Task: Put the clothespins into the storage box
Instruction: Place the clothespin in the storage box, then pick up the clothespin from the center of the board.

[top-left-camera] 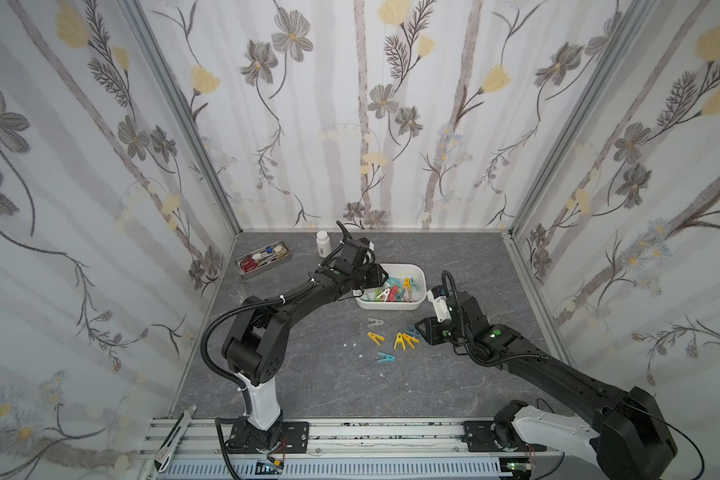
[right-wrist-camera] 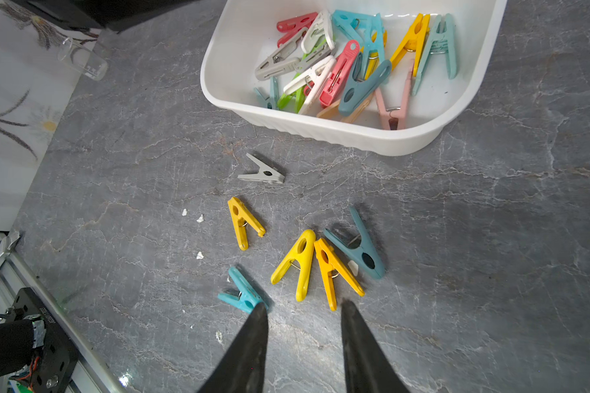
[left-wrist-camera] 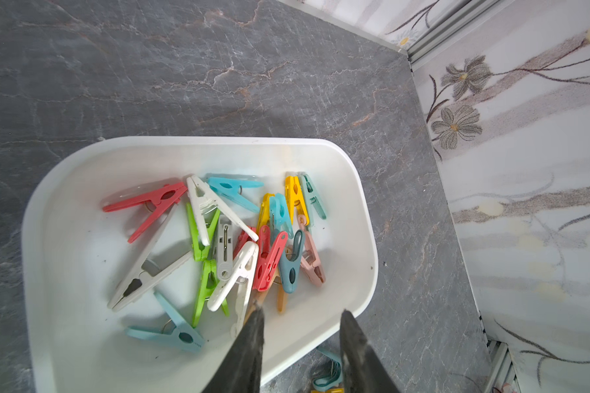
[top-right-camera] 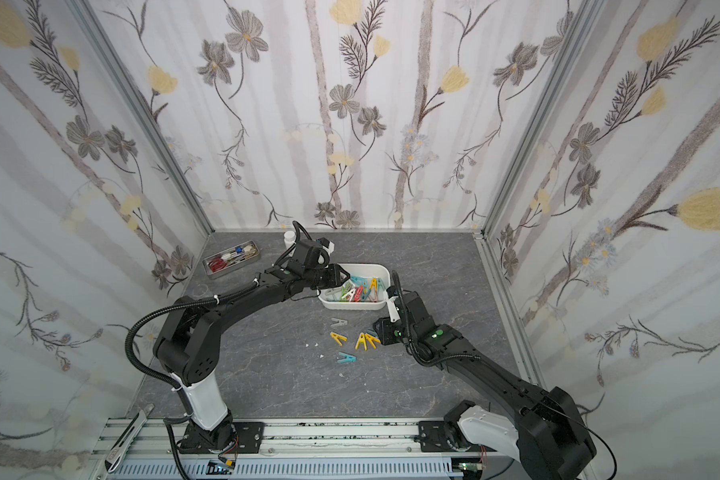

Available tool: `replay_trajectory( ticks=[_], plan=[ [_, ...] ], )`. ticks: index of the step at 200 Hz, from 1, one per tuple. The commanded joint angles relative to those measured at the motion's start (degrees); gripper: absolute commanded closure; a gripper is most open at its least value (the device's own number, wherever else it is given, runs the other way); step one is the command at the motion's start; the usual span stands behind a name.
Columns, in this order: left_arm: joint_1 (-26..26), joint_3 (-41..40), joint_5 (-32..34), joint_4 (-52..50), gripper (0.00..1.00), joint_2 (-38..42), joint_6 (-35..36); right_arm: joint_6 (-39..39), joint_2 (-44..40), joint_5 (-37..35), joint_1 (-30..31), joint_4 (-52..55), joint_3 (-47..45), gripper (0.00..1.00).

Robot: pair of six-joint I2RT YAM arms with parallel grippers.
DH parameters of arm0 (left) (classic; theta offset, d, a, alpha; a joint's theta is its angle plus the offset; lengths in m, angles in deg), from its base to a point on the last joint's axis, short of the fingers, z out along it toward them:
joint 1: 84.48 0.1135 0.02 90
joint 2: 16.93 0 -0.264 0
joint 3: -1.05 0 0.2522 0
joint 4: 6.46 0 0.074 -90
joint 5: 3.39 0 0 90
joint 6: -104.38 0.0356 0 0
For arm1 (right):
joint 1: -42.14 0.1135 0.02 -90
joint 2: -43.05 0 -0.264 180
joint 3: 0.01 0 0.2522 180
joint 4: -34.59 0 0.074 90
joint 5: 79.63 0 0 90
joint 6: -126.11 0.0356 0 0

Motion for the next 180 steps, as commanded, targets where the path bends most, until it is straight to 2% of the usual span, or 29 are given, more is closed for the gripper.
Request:
replay_trajectory(
  ticks=[1,43,110,150,180],
  plan=[
    [-0.37,-3.05,1.66,0.78,0.63,2.94,-0.08,-0.04,0.75,-1.17,0.65,-0.37,0.52,0.63],
    [-1.77,-11.26,3.93,1.63,0.63,10.47,-1.42,0.65,3.84,-3.28,4.47,0.10,0.44,0.65],
    [-4.04,-24.03,9.04,1.67,0.63,24.48,-5.36,0.75,13.52,-5.47,9.45,0.75,2.85,0.64],
    [-4.11,-27.28,12.21,-0.05,0.60,31.78,-5.83,0.16,18.50,-5.73,9.76,-0.22,5.00,0.66],
    [-4.07,-27.78,12.73,-0.89,0.59,33.07,-5.60,-0.43,21.60,-5.79,9.76,-0.45,6.89,0.70]
  ],
)
